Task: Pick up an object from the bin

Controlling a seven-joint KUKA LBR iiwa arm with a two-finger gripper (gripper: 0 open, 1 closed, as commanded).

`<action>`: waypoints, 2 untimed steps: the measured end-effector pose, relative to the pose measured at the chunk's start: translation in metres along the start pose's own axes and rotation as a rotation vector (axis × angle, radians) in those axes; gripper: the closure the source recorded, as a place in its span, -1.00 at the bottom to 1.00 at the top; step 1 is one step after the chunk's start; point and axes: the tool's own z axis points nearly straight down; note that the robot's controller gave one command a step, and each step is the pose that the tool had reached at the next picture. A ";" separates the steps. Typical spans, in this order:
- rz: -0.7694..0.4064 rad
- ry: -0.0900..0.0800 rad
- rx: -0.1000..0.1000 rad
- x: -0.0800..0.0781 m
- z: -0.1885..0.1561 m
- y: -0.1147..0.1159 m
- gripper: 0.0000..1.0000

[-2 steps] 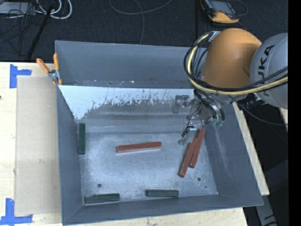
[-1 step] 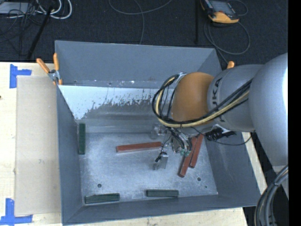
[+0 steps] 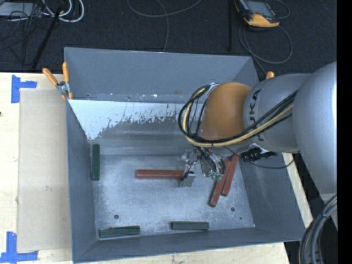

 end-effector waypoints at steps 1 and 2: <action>-0.390 -0.007 0.000 0.042 -0.169 0.032 1.00; -0.387 -0.001 0.000 0.042 -0.166 0.031 -1.00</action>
Offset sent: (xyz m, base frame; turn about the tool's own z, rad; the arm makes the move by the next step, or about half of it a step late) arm -0.0413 0.0327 0.1661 -0.3897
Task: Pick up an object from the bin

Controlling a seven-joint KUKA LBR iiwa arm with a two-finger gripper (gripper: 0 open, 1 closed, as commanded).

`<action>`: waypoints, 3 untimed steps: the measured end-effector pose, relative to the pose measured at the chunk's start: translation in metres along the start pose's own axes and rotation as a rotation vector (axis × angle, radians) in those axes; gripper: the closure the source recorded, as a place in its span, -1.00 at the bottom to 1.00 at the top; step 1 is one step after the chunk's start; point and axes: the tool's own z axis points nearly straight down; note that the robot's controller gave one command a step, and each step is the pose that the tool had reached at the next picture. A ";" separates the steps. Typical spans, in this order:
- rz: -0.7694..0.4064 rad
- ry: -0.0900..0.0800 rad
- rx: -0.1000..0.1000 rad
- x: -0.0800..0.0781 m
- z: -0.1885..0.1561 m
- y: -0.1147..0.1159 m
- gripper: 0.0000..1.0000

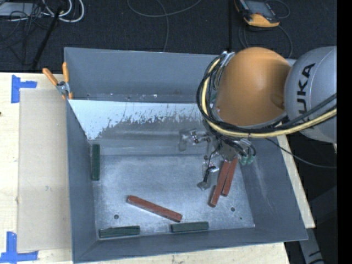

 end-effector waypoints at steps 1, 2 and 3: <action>-0.115 0.010 -0.003 0.006 0.125 0.036 -1.00; 0.120 0.007 -0.002 0.004 0.166 0.090 -1.00; 0.121 0.004 0.000 0.003 0.165 0.088 1.00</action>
Offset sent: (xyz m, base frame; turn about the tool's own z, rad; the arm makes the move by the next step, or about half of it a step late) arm -0.0145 0.0311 -0.1197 -0.1161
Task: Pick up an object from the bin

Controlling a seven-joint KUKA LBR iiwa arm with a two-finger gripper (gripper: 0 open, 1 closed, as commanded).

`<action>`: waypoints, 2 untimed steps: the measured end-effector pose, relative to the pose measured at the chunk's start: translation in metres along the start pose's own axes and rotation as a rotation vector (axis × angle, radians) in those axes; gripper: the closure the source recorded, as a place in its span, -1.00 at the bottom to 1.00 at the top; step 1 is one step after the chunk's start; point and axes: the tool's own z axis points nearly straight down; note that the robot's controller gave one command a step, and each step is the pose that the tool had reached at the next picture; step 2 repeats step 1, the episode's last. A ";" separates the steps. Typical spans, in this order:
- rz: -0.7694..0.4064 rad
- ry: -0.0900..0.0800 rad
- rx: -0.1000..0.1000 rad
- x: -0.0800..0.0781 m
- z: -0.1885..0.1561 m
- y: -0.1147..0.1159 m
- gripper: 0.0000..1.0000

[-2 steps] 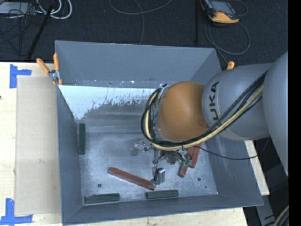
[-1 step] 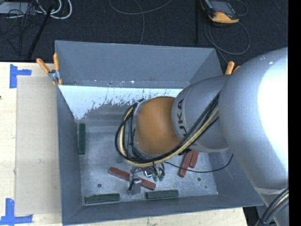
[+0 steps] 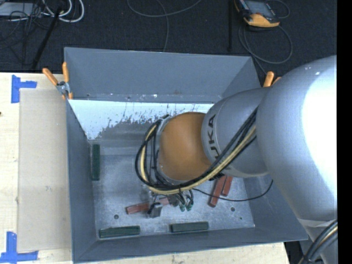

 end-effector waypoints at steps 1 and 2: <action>-0.073 -0.011 0.001 0.007 -0.156 -0.018 1.00; -0.073 -0.011 0.001 0.007 -0.156 -0.018 1.00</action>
Offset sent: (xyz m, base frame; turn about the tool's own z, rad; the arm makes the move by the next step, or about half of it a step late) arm -0.0050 -0.0189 0.1528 -0.0743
